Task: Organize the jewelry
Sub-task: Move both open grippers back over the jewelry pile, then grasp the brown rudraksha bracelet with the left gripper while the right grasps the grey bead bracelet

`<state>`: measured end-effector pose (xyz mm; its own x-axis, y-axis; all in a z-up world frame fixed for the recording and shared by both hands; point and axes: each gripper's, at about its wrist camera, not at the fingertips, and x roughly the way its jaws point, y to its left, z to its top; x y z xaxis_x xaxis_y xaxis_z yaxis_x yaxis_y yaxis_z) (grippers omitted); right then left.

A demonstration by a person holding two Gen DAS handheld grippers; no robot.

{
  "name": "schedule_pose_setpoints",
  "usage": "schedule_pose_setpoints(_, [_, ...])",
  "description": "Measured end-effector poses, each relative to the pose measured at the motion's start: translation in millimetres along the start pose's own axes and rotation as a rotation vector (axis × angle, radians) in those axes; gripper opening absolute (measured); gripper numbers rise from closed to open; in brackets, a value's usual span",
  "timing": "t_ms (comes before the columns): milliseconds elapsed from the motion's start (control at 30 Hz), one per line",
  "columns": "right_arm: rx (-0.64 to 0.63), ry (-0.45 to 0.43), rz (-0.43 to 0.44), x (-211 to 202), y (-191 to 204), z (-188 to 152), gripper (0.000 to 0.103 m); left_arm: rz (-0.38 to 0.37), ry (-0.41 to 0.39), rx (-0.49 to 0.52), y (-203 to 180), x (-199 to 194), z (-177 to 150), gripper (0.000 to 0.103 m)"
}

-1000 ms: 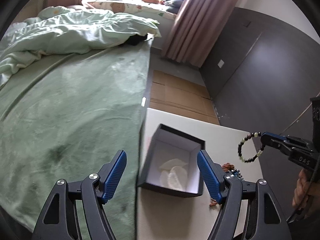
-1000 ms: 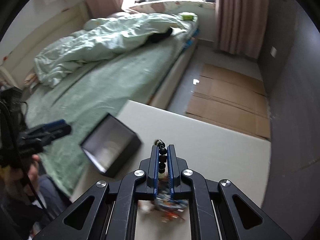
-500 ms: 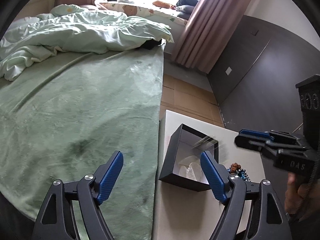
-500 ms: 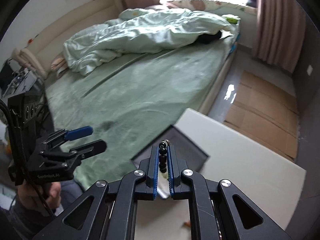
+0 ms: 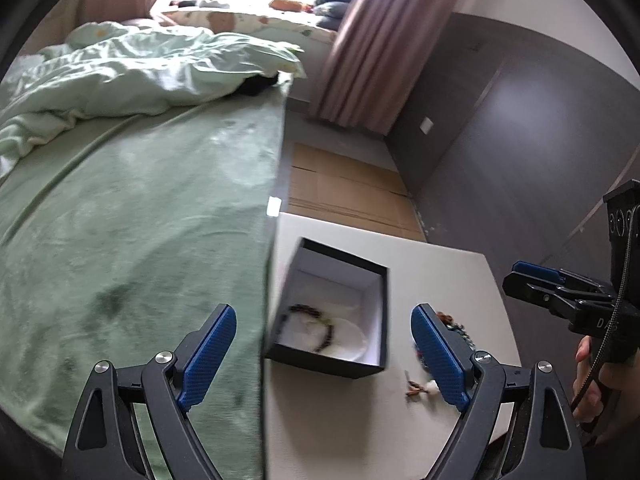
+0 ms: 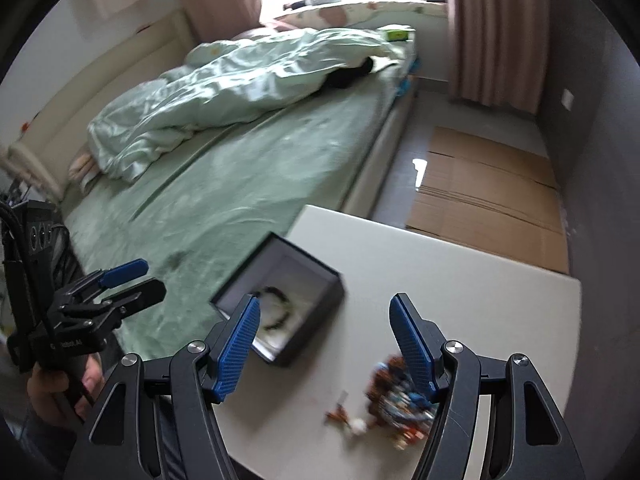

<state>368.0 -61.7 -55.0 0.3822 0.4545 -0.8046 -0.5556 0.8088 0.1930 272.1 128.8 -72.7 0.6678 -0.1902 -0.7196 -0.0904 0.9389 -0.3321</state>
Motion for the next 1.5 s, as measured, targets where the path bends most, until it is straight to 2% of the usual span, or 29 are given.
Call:
schedule_pose_setpoints(300, [0.123,-0.031,-0.028,-28.3,-48.1,-36.4,0.067,-0.060,0.030,0.102,-48.7,16.1,-6.8,0.090])
schedule_pose_setpoints(567, [0.264,-0.035,0.035,-28.4,-82.0,-66.2,0.067,-0.105,0.054,0.163,-78.3,32.1,-13.8,0.089])
schedule_pose_setpoints(633, [0.294,-0.025,0.048,-22.6,-88.6,-71.3,0.061,-0.109,0.060,0.175,-83.6,36.6,-15.4,0.087])
schedule_pose_setpoints(800, [0.380,0.016,0.089,1.5,-105.2,-81.7,0.048,-0.115,0.100,0.192,-93.5,49.4,-17.8,0.069])
schedule_pose_setpoints(900, [0.422,0.049,0.116,20.6,-112.3,-84.8,0.047,-0.125,0.129,0.185,-95.4,58.0,-18.2,0.062])
schedule_pose_setpoints(1033, [0.462,0.095,0.131,44.6,-116.6,-86.2,0.039,-0.127,0.156,0.179,-97.0,67.6,-17.4,0.054])
schedule_pose_setpoints(1200, [0.495,0.136,0.114,65.5,-120.6,-87.5,0.038,-0.122,0.181,0.175,-96.2,75.9,-15.4,0.043])
schedule_pose_setpoints(1267, [0.503,0.152,0.111,72.3,-121.0,-88.4,0.038,-0.121,0.186,0.173,-96.1,78.6,-14.6,0.041])
schedule_pose_setpoints(1333, [0.510,0.166,0.120,78.8,-121.3,-89.1,0.023,-0.123,0.189,0.170,-96.7,81.0,-13.9,0.041])
schedule_pose_setpoints(1400, [0.502,0.166,0.114,80.2,-122.1,-88.9,0.014,-0.124,0.194,0.170,-98.5,82.9,-14.3,0.041])
schedule_pose_setpoints(1500, [0.503,0.123,0.142,71.5,-124.3,-90.8,0.011,-0.127,0.203,0.180,-103.1,85.5,-14.6,0.041])
